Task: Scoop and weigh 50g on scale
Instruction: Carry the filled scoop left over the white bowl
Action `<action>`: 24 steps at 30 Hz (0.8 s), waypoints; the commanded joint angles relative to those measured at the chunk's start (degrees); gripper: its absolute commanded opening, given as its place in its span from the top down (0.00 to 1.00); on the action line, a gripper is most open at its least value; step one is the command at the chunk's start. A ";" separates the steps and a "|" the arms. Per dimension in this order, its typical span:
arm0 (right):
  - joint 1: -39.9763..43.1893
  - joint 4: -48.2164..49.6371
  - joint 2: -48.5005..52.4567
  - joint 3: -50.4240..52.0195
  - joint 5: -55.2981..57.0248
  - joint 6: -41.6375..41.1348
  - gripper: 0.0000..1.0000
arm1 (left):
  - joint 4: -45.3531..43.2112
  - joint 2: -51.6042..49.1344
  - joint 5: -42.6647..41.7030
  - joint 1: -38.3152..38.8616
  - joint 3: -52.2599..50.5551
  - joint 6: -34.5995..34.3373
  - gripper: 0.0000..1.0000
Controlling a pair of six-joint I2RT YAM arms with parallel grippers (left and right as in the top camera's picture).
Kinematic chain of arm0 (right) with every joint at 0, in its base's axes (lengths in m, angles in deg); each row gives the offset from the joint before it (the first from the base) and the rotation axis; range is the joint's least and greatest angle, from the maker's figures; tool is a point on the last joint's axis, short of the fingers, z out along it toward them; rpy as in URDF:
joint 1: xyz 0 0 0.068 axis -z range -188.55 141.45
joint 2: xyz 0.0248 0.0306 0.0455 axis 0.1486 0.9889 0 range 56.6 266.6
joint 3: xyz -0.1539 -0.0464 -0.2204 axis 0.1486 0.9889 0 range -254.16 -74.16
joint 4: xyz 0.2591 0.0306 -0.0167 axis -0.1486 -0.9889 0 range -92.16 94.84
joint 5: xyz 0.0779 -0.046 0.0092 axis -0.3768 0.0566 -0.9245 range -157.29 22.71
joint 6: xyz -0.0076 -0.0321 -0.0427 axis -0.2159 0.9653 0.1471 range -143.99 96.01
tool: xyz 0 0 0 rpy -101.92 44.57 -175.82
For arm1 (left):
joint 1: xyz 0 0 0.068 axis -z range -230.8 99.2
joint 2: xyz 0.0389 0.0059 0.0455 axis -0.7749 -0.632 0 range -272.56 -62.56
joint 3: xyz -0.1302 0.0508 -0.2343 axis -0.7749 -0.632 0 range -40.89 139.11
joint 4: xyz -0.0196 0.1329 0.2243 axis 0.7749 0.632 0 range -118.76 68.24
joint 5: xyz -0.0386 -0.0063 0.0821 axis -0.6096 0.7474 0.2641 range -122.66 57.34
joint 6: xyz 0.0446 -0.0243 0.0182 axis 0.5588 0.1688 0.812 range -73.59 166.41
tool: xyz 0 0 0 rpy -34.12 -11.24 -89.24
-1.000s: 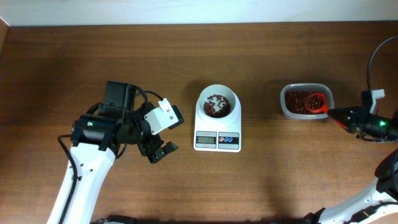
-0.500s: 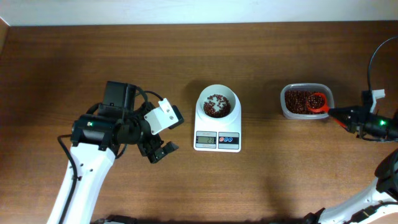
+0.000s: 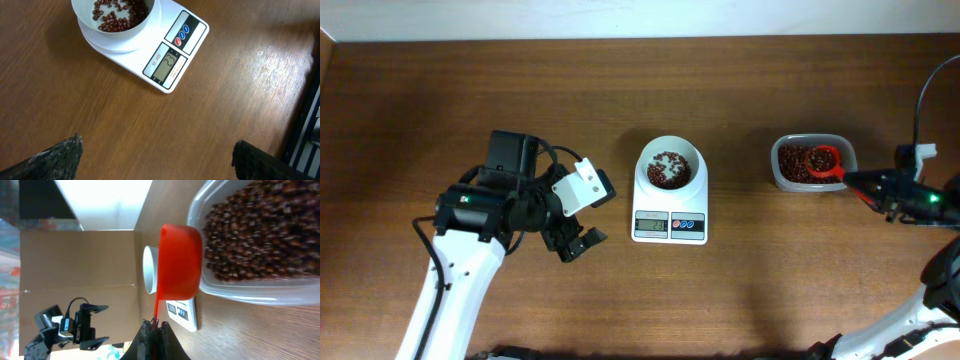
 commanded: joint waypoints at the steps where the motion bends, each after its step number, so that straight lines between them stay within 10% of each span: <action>1: -3.41 -0.57 0.46 0.02 -4.04 3.65 0.96 | 0.00 0.15 -0.15 0.20 -0.44 -0.72 0.01; 24: -35.32 6.73 0.46 0.02 -15.41 3.61 0.96 | 0.00 0.13 -0.15 0.20 -0.44 -0.72 0.01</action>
